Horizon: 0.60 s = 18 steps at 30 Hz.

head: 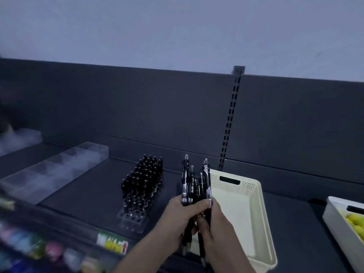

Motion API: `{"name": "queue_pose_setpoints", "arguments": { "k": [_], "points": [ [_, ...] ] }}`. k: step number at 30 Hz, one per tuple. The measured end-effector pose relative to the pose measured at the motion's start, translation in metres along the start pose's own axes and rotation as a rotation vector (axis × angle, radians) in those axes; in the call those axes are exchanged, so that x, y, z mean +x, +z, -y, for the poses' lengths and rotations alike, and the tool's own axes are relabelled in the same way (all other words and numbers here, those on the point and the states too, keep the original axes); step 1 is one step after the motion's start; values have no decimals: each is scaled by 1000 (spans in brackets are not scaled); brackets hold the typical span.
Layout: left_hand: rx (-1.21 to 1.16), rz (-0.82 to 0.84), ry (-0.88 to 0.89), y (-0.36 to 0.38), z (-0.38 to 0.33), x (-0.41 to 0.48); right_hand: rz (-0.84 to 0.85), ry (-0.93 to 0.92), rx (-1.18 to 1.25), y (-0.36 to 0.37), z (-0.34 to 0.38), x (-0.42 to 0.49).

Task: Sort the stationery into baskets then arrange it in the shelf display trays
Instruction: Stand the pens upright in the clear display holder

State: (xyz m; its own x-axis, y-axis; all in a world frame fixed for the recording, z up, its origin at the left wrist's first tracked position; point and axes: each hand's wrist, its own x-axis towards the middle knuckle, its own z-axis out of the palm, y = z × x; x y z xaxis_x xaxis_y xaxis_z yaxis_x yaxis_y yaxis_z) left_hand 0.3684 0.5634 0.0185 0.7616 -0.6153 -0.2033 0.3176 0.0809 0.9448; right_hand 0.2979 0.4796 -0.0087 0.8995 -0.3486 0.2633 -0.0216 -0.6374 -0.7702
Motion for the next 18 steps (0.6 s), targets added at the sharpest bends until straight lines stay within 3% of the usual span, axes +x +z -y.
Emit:
{"name": "queue_pose_setpoints", "arguments": {
  "k": [5, 10, 18],
  "points": [
    [-132, -50, -23, -47, -7, -21, 22, -82, -80, 32, 29, 5],
    [-266, -66, -74, -100, -6, -26, 112, -54, -150, 77, 59, 10],
    [-146, 14, -111, -212, -21, -10, 109, 230, 122, 162, 109, 32]
  ]
}}
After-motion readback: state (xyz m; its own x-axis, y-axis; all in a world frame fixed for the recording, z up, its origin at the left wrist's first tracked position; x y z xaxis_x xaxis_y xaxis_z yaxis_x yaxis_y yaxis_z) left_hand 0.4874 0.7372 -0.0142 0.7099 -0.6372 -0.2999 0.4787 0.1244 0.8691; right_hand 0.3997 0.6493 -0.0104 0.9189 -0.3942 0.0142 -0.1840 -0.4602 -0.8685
